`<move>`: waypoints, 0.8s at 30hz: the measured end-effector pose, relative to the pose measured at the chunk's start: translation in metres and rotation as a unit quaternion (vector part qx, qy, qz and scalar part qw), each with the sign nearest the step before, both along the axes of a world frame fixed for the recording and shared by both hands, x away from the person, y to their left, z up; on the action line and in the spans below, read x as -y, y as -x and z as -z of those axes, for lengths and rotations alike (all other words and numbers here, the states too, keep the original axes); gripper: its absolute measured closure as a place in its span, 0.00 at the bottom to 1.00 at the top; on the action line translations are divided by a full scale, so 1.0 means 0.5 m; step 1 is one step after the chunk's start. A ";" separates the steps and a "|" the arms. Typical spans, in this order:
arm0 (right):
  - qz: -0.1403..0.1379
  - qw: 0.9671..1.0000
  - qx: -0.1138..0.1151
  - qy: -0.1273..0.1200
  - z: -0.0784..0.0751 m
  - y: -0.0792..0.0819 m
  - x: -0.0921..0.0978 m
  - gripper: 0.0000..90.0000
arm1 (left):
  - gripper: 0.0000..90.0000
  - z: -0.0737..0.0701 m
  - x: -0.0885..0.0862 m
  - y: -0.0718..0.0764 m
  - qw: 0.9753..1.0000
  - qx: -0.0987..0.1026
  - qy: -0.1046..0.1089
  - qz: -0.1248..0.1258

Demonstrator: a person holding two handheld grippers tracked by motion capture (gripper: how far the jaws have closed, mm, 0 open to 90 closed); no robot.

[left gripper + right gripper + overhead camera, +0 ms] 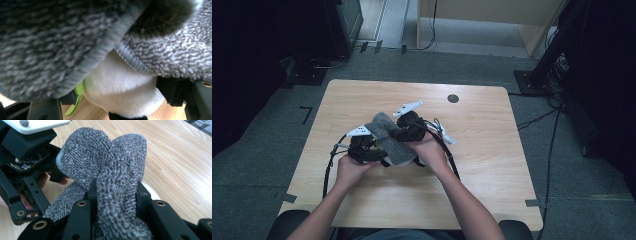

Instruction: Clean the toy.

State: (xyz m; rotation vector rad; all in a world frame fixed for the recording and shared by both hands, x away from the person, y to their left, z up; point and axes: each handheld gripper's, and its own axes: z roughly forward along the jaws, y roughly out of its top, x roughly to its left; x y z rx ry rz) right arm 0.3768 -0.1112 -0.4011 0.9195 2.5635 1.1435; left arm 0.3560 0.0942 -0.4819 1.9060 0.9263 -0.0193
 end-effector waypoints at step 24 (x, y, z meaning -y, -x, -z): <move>0.080 0.997 0.015 -0.007 -0.022 0.020 0.187 0.75 | 0.34 -0.001 -0.004 -0.010 1.000 -0.016 -0.001 0.010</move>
